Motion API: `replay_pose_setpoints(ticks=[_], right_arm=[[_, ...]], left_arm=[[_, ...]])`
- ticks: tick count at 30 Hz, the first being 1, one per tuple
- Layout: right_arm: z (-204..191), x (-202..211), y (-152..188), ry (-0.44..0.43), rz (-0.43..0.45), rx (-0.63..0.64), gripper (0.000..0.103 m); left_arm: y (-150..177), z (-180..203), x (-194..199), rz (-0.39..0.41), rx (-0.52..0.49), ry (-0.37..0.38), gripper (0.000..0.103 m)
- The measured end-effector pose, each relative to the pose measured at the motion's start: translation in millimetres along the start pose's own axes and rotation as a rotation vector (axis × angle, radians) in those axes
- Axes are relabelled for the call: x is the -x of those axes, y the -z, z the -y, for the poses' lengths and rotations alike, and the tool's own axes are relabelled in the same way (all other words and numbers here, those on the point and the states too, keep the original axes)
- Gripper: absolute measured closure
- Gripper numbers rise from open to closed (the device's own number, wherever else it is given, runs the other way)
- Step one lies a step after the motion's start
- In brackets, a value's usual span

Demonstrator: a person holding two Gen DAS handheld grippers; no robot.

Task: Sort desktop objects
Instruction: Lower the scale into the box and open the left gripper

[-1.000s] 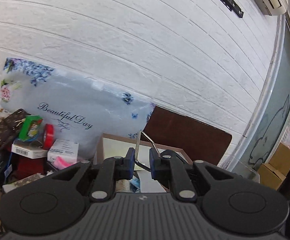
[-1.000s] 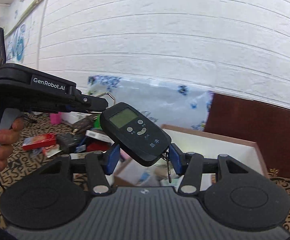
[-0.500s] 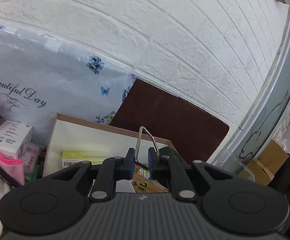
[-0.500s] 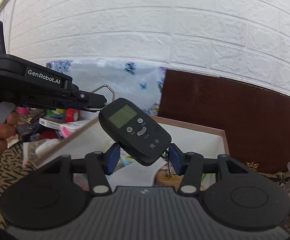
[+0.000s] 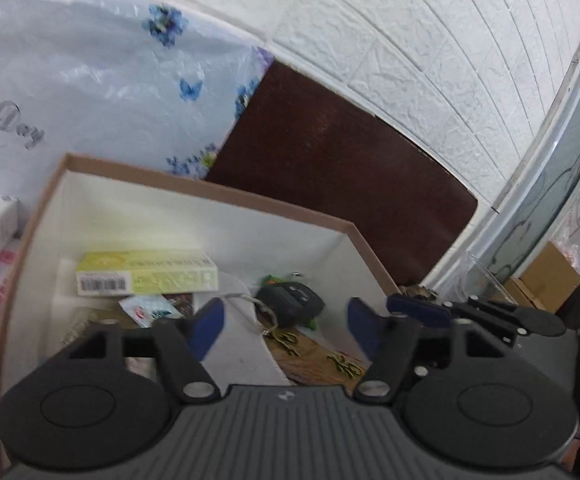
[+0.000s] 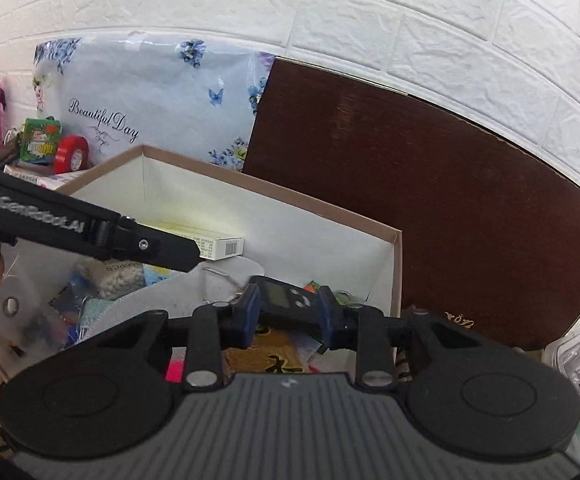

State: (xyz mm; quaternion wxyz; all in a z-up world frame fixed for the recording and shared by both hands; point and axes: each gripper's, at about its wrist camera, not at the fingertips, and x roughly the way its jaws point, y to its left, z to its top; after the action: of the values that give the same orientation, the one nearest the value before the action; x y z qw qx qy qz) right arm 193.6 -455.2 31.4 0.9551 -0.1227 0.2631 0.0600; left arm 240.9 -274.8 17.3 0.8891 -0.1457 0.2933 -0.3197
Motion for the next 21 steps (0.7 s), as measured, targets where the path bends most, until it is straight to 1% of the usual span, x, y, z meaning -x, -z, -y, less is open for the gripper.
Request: replay_pose_setpoints(ticks=[1,2,4,6,8,9,10,11,13,17,19,21], right_arm=[[0,1,2,-0.001,0.007,-0.007,0.068],[0,1,4,0.000,0.009,-0.017,0.060],[0,1,7,0.008,0.010,-0.040,0.053],[0,0,8,0.003,0.004,-0.056,0.049],[-3,1,10,-0.005,0.003,-0.065,0.032],[-5,2,10,-0.004,0.005,-0.065,0.027],[-7,4,11,0.002,0.008,-0.065,0.020],[-9,6,11,0.009,0.013,-0.061,0.016],[-13,10,12,0.016,0.019,-0.050,0.014],[-20,18,12,0.023,0.004,-0.051,0.011],[-25,24,14,0.026,-0.001,-0.055,0.008],[-30,30,16,0.031,-0.005,-0.053,0.007]], left_arm=[[-1,0,3,0.009,-0.009,-0.006,0.023],[-2,-1,4,0.007,-0.010,-0.008,0.017],[-3,-4,8,-0.002,0.001,-0.016,0.010],[-4,-4,9,-0.005,0.004,-0.033,0.010],[-3,-4,11,-0.013,0.003,-0.054,0.006],[-3,-4,12,-0.019,0.001,-0.067,0.005],[-3,-4,13,-0.023,-0.003,-0.077,0.003],[-2,-4,15,-0.024,-0.008,-0.084,0.002],[-1,-2,20,-0.016,-0.019,-0.091,0.002],[2,6,35,0.022,-0.047,-0.122,0.002],[3,11,43,0.038,-0.068,-0.122,0.002],[5,15,53,0.052,-0.080,-0.117,0.002]])
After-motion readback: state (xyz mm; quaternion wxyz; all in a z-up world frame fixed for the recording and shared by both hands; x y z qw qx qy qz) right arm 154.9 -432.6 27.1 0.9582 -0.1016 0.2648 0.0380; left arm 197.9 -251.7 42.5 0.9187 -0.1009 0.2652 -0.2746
